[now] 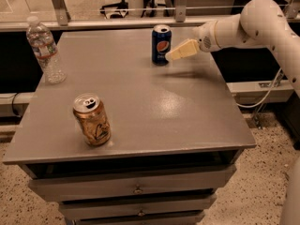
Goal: Move pepsi can near orange can
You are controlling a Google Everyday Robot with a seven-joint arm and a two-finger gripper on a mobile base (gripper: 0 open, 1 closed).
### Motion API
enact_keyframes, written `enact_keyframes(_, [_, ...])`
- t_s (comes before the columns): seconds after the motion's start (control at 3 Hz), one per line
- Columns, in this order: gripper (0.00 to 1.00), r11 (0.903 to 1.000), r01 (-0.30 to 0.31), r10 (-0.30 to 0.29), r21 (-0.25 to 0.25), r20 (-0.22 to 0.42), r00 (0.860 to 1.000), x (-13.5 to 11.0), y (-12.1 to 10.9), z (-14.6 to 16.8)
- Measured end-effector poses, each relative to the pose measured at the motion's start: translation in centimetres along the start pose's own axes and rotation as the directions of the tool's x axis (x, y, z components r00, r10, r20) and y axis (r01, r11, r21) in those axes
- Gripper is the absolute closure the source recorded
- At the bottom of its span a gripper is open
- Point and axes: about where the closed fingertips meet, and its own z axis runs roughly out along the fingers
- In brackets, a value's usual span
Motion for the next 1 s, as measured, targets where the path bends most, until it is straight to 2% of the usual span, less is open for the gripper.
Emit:
enact_keyframes(0.33, [0.03,0.9946,-0.016,0.023,-0.103,0.074,0.997,-1.0,2.1,2.0])
enact_keyframes(0.67, [0.25,0.9874,-0.008,0.027,-0.158,0.119,0.993,-1.6,3.6,3.0])
enact_keyframes(1.0, [0.56,0.9830,0.019,0.016,-0.183,0.192,0.981,-2.8,5.0,3.4])
